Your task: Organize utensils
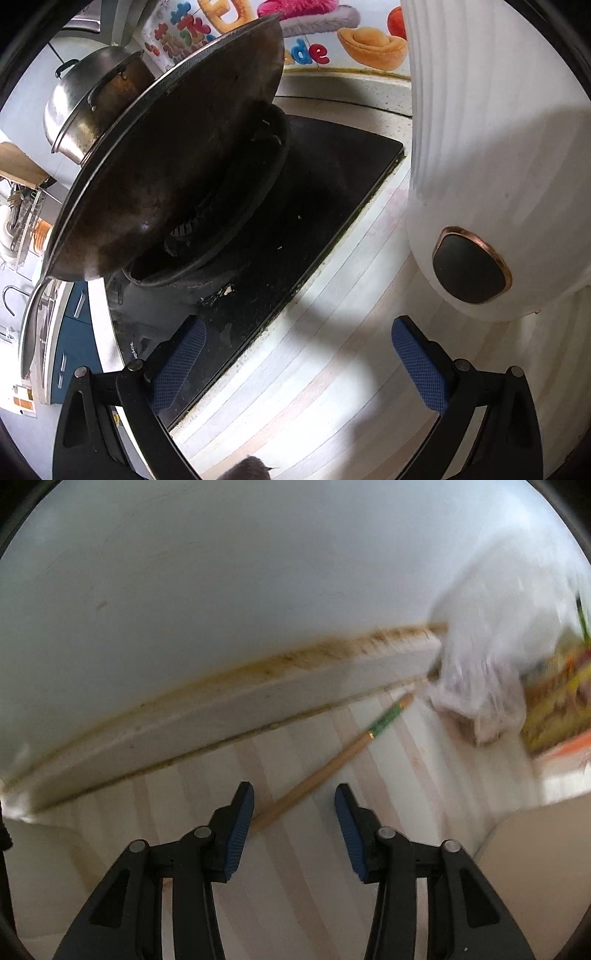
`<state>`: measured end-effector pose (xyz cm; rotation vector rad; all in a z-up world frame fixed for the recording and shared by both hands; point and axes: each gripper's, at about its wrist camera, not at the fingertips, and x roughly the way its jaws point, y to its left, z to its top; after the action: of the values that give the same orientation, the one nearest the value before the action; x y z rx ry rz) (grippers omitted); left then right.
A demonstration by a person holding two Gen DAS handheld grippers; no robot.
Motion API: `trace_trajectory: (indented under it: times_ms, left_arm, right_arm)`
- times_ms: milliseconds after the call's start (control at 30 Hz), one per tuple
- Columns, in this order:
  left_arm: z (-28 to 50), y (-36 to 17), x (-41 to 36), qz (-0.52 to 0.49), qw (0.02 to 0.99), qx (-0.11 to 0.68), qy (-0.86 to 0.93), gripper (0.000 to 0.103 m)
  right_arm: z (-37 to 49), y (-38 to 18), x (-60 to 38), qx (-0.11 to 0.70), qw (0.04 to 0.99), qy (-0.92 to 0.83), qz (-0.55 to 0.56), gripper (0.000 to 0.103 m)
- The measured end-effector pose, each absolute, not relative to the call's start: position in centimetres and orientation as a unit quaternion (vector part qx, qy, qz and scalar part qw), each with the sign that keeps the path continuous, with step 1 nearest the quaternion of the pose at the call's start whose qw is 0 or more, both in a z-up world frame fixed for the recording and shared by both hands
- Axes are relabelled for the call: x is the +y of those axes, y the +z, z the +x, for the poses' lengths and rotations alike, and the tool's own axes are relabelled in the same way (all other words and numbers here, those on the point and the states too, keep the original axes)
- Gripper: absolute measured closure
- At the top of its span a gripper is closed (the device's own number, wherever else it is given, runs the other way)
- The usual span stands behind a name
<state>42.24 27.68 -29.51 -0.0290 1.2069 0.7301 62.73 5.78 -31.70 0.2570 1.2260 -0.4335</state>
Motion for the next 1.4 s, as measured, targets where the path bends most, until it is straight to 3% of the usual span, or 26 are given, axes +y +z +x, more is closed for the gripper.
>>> trace_trajectory:
  times_ms: [500,833,1033,1233,1300,1400]
  left_arm:
    - [37.6,-28.3,27.7,-0.032,0.765,0.569,0.3,0.0]
    - [30.4,-27.4,27.9,-0.024,0.762,0.584,0.28,0.0]
    - [25.9,-26.1,25.4,-0.012,0.765,0.584,0.271,0.0]
    - [23.1,-25.2,20.1,-0.009,0.766,0.594,0.246,0.0]
    - [23.2,-24.9,18.0,-0.007,0.772,0.595,0.224,0.0]
    - [24.2,-24.9,13.6,-0.009,0.78,0.602,0.172,0.0]
  right_arm:
    - [57.7,-30.5,9.4,0.638,0.761,-0.112,-0.006,0.097]
    - [46.2,-29.1,13.4,0.654,0.753,-0.03,-0.068,0.097]
    - [36.6,-28.4,11.4,0.677,0.734,0.004,-0.058,0.097]
    - [33.4,-26.8,7.6,0.701,0.711,0.062,0.012,0.095]
    - [32.5,-24.8,5.8,0.686,0.723,0.077,0.028,0.08]
    - [30.7,-21.5,1.9,0.658,0.748,0.072,0.046,0.071]
